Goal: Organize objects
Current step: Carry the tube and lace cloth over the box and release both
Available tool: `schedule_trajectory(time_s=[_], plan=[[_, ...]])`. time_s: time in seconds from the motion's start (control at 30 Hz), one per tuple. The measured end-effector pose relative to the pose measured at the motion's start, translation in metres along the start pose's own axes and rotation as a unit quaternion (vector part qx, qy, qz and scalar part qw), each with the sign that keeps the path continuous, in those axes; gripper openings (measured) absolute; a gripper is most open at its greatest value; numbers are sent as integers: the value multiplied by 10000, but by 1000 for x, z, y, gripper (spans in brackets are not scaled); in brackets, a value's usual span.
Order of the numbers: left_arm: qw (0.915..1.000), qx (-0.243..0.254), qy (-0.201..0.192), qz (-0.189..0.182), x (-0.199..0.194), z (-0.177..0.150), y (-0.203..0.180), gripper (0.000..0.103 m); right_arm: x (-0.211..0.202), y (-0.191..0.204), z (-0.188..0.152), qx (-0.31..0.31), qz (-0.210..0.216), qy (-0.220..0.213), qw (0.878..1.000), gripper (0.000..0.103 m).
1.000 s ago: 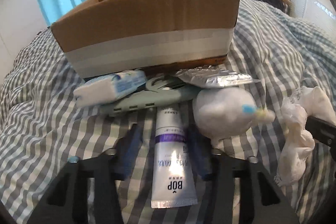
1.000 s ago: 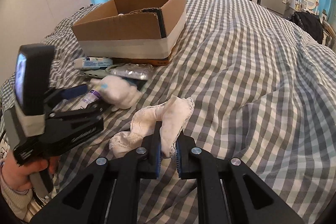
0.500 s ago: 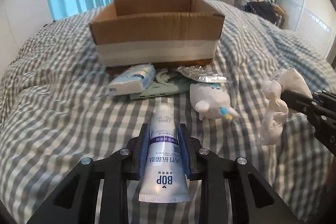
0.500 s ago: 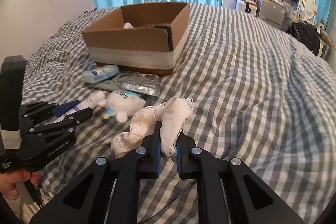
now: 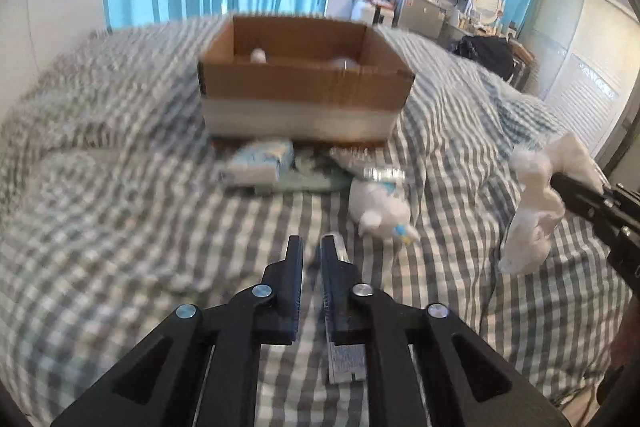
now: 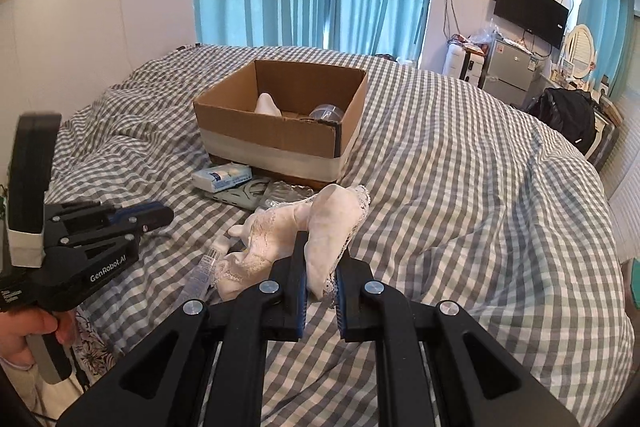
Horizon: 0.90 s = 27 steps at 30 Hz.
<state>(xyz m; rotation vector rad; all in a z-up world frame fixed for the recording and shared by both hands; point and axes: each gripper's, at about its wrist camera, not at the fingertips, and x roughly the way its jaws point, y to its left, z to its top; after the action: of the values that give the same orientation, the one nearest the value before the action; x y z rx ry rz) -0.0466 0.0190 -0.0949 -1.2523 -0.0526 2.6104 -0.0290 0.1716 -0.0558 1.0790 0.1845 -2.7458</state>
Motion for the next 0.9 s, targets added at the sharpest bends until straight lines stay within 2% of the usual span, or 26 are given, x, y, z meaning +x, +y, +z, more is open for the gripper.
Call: schedule_trajectory(time_s=[0.03, 0.07, 0.13, 0.33, 0.4, 0.43, 0.53, 0.67, 0.9], plan=[[10000, -4, 63, 39, 4, -3, 0, 30, 1, 0, -1, 9, 4, 21, 10000, 10], [9999, 8, 96, 99, 8, -7, -2, 49, 4, -1, -2, 20, 9, 50, 10000, 10], [9998, 32, 51, 165, 13, -14, -6, 64, 10, -1, -5, 41, 33, 113, 9999, 10], [9990, 222, 354, 162, 45, -28, -21, 63, 31, -6, -15, 117, 89, 322, 9994, 10], [9984, 250, 476, 171, 57, -32, -22, 54, 35, -9, -17, 151, 92, 359, 9992, 10], [9980, 290, 520, 190, 61, -33, -23, 43, 36, -11, -18, 170, 94, 376, 9991, 10], [9971, 475, 528, 268, 63, -36, -27, 26, 38, -14, -19, 217, 79, 412, 9989, 10], [9978, 490, 369, 250, 45, -32, -28, 26, 31, -14, -18, 217, 51, 360, 9991, 10], [9989, 261, -328, 193, -5, 8, -15, 26, 6, -7, 0, 37, -15, 47, 10000, 10]])
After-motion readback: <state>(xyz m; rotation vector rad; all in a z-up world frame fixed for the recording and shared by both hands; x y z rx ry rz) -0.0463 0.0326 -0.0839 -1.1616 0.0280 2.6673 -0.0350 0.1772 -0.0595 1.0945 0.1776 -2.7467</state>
